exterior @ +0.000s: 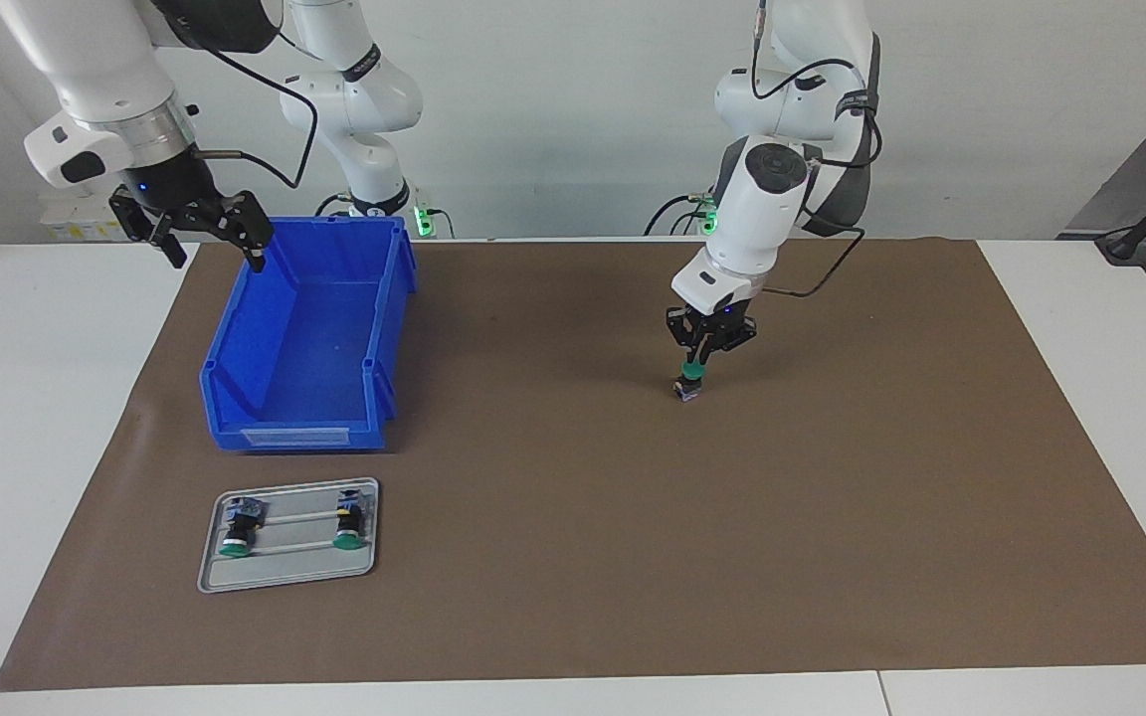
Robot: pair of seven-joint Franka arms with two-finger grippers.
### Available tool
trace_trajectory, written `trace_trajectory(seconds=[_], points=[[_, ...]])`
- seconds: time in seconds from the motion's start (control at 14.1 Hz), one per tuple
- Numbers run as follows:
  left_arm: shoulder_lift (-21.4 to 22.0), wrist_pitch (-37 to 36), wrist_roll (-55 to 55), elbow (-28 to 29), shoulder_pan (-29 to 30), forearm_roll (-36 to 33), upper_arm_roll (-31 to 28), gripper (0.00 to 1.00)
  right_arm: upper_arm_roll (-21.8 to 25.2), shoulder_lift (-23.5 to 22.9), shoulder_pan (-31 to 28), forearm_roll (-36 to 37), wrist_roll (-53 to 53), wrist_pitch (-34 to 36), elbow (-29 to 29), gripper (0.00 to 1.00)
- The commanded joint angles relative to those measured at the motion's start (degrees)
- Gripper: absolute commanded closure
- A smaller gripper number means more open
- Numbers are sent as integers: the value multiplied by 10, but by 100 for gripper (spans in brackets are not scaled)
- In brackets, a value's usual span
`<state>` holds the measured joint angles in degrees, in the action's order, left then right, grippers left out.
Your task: Place and press button with both arms
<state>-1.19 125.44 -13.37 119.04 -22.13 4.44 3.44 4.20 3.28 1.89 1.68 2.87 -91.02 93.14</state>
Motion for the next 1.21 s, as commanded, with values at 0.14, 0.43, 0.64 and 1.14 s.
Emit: trace_trajectory(seconds=[0.14,0.43,0.64,1.14], points=[[-25,-126,7,-131,101,-2,2,35,-2,12,-2,1,3,4,12,0],[-22,-213,42,-202,175,-25,1,1,-3,12,-2,1,3,4,11,0],[-29,-322,53,-287,182,-71,0,0,-2,12,-2,1,3,4,12,0],[-55,-454,53,-392,181,-71,3,0,-6,12,-1,1,3,5,12,0]])
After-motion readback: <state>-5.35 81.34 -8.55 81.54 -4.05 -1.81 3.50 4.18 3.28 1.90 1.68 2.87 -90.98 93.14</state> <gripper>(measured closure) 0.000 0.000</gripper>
